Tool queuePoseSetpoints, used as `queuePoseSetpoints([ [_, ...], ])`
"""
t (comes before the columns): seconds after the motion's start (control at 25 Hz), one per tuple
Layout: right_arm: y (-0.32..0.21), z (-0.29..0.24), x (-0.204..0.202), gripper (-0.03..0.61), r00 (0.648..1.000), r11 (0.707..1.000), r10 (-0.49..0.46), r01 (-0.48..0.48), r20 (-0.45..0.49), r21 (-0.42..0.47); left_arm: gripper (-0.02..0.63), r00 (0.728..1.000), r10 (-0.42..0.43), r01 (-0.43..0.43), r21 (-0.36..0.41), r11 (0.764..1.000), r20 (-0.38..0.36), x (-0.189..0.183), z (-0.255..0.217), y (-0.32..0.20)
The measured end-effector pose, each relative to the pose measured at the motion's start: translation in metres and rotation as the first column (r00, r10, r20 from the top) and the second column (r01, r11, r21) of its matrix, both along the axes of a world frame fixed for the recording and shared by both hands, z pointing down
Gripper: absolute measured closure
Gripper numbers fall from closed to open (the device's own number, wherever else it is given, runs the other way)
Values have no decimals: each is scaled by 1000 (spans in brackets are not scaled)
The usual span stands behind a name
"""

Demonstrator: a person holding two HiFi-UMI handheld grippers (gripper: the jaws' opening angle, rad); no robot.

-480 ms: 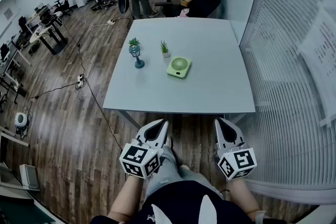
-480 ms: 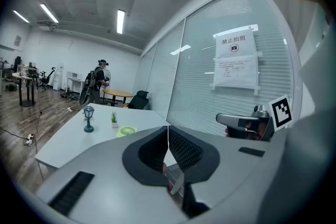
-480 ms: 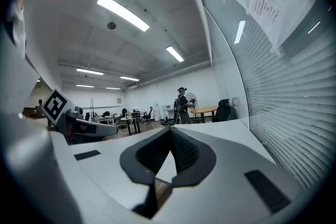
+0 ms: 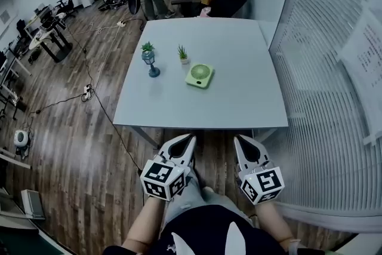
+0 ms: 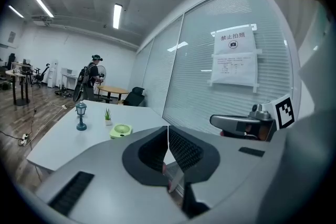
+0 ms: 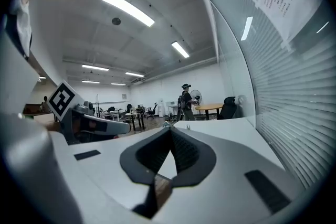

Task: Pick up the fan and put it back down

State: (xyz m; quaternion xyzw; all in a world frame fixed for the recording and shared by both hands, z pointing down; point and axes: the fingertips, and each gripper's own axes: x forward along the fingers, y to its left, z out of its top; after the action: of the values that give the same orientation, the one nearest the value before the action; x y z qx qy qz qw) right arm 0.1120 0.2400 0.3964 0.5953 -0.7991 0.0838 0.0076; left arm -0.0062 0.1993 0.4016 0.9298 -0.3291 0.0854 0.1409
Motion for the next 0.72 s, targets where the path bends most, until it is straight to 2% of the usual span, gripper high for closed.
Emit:
queuePoseSetpoints([
  [0.36, -28, 6, -2, 572, 1000, 1000, -12, 12, 10, -22, 589, 999, 31, -31, -3, 1000, 10, 8, 5, -25],
  [0.64, -72, 7, 3, 443, 1000, 999, -4, 5, 22, -44, 584, 1000, 19, -19, 1, 1000, -3, 9, 1, -75],
  [0.72, -86, 10, 2, 418, 1000, 999, 3, -2, 22, -52, 565, 1000, 27, -27, -3, 1000, -6, 7, 3, -89],
])
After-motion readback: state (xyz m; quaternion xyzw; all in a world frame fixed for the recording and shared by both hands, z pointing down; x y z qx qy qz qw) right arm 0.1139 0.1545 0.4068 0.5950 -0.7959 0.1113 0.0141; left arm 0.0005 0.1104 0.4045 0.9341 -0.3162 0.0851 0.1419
